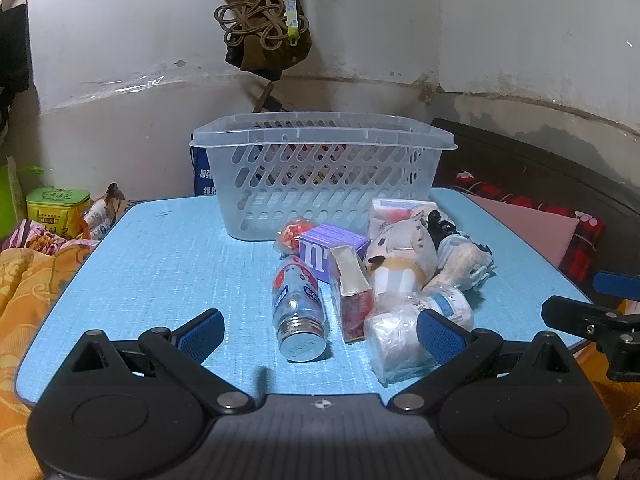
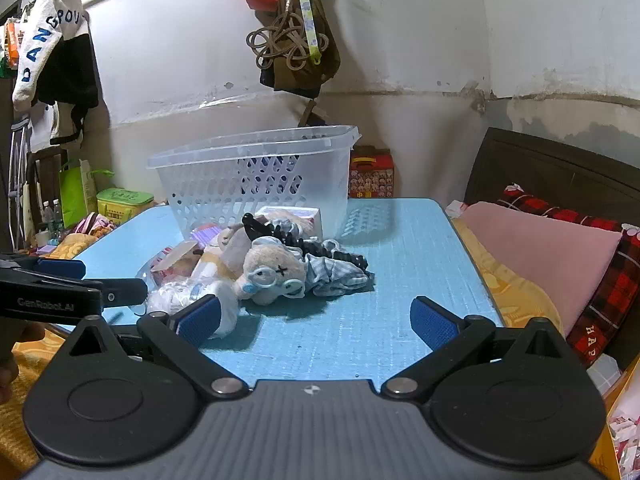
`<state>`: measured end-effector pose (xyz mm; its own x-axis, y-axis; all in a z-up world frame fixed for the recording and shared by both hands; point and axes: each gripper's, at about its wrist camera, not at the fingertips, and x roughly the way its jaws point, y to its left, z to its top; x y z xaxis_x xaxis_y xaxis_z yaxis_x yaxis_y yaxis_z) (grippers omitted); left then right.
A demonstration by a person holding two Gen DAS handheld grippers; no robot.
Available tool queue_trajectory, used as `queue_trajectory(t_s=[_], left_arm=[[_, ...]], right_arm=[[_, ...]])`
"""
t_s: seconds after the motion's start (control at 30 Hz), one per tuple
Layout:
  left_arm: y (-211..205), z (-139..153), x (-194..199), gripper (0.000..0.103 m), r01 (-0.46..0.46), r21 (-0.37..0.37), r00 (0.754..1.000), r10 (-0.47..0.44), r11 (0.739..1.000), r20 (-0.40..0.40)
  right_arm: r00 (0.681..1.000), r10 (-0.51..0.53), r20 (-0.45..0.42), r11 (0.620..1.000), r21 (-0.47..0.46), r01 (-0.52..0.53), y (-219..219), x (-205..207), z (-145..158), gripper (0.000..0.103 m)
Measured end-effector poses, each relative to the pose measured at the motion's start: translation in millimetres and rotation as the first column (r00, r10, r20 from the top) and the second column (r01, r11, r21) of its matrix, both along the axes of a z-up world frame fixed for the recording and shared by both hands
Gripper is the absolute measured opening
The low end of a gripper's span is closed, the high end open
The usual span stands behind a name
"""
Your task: Organize objects
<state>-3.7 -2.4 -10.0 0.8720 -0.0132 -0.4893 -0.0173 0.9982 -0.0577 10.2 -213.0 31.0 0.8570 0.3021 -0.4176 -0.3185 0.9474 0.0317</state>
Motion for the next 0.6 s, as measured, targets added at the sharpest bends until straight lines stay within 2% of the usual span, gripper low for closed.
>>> queue_trajectory(t_s=[0.6], left_arm=[[0.0,-1.1,0.9,0.103,0.009,-0.006,1.000,-0.009,1.000,0.000]], right_arm=[[1.000,0.004,-0.003,1.000,0.007,-0.004,-6.5,-0.5,-2.8,0.103]])
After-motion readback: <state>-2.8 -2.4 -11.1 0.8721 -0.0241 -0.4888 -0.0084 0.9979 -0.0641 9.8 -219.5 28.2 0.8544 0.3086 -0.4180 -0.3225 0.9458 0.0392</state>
